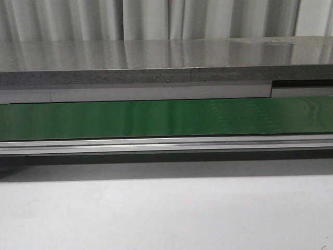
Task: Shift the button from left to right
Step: 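Lift the switch with the right gripper and carry it over the green bin, then release the switch into the green bin with the right gripper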
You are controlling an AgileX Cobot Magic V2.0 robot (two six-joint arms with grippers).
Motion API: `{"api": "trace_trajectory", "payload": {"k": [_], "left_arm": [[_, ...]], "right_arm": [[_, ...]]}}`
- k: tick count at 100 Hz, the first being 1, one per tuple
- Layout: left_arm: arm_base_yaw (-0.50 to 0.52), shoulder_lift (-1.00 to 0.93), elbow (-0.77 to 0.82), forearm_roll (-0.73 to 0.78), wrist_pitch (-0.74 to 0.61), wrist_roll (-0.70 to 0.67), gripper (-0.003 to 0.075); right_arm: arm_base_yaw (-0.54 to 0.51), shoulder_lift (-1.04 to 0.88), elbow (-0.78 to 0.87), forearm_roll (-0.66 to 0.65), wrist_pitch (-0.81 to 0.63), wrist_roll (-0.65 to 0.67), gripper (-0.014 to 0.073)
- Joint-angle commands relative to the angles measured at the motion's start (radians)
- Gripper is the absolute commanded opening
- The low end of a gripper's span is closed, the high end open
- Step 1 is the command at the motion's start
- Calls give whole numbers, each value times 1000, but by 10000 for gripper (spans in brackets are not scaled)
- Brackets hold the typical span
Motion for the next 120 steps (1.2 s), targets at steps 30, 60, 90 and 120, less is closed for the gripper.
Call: {"api": "trace_trajectory", "payload": {"k": [30, 60, 90, 120], "left_arm": [[-6, 8, -27, -17, -72, 0, -21], [-6, 8, -27, -17, -72, 0, -21], [-5, 8, -27, -17, -72, 0, -21], [-6, 8, -27, -17, -72, 0, -20]], "right_arm": [[168, -238, -31, 79, -79, 1, 594], [344, -415, -8, 93, -98, 1, 594], [435, -728, 318, 130, -303, 1, 594], [438, -1133, 670, 118, -414, 1, 594]]}}
